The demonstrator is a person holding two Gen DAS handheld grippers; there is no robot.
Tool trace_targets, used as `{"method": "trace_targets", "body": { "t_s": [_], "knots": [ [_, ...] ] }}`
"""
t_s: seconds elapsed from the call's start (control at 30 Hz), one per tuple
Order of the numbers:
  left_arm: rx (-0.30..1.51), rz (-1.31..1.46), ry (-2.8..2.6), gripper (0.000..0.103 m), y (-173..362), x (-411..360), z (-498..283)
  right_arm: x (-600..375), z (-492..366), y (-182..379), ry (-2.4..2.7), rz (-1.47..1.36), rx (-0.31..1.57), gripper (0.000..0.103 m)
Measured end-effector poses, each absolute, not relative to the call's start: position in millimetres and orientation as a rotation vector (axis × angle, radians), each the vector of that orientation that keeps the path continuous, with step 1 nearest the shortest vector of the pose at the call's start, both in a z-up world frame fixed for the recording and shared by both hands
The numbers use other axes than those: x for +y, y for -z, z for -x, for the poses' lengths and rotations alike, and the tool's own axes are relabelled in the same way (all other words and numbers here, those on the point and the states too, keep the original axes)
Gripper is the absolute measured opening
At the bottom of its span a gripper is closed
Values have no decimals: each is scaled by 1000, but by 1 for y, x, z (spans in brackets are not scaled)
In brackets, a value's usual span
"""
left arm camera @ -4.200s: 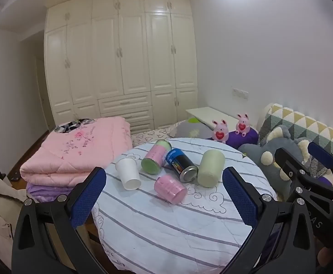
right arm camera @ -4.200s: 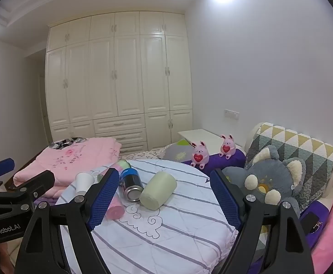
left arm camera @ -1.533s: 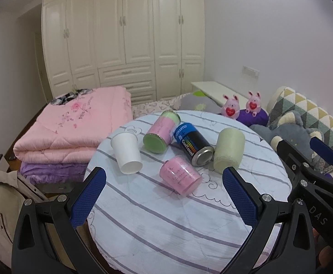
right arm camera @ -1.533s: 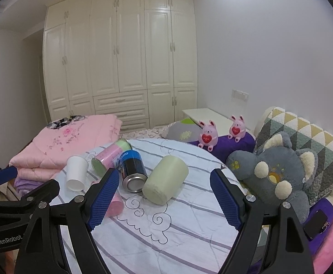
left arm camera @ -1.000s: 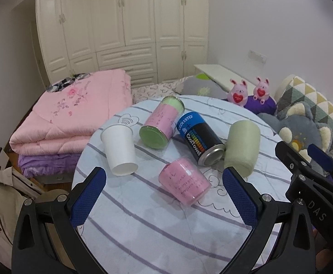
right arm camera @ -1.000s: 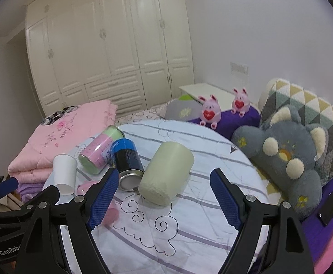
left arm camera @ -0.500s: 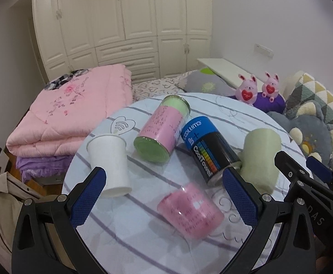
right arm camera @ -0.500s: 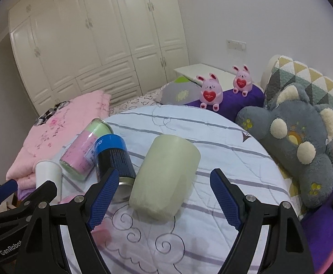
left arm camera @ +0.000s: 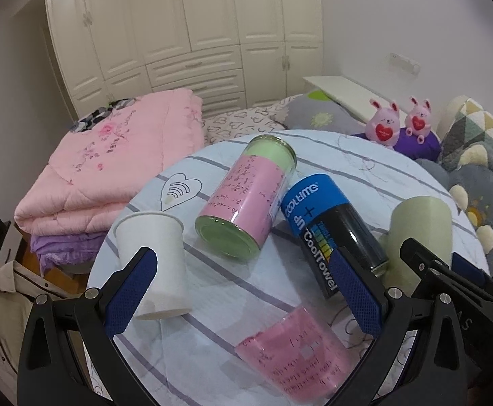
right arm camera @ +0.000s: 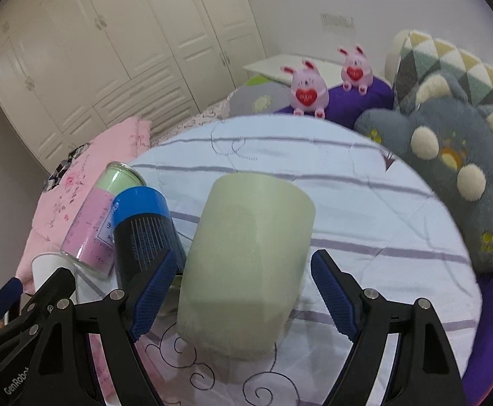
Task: Flip cup upright
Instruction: 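Move the right tool toward the pale green cup lying on its side, then close the right gripper around the pale green cup's body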
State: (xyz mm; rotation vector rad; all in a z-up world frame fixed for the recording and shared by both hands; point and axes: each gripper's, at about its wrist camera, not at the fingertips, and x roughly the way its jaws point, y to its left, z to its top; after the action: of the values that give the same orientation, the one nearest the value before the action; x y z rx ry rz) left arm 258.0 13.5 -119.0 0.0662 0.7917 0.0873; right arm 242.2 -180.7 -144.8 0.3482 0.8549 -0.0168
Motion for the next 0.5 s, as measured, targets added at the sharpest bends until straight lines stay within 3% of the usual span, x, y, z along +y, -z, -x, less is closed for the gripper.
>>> {"method": "trace_targets", "body": {
  "t_s": [0.5],
  "knots": [
    [815, -53, -68, 103, 129, 17, -267, -178, -260, 166, -10, -416, 931, 83]
  ]
}}
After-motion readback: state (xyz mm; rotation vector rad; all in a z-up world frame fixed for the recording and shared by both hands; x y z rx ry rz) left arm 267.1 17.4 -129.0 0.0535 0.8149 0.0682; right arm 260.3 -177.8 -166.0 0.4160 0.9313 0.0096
